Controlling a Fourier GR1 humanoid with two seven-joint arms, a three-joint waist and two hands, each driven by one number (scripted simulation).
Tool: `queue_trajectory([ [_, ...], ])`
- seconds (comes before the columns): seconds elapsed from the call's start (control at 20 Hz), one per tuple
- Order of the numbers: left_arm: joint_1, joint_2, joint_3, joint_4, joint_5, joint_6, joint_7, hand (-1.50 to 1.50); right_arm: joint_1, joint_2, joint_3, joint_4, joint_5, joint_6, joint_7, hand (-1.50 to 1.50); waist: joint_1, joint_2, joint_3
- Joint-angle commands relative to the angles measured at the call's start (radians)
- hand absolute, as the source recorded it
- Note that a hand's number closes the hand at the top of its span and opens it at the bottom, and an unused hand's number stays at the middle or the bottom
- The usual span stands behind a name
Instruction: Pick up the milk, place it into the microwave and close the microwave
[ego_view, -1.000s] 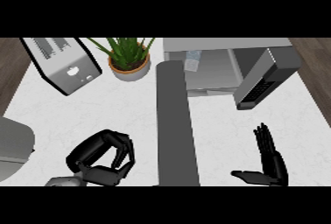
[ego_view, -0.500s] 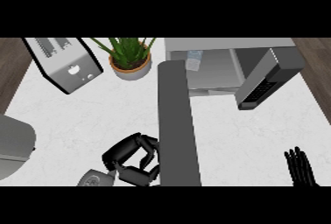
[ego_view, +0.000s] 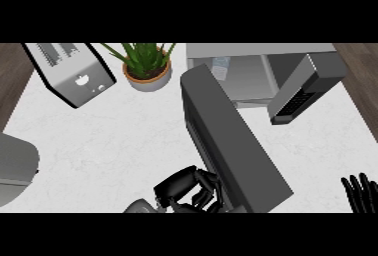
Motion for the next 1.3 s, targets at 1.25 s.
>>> queue_trajectory([
  [1.25,-0.499,-0.006,-0.333,0.148,0.526,0.797,0.075,1.5,0.127,-0.099,0.153,-0.615,-0.235,0.076,0.364,-1.5,-0.141,0.032,-0.003],
])
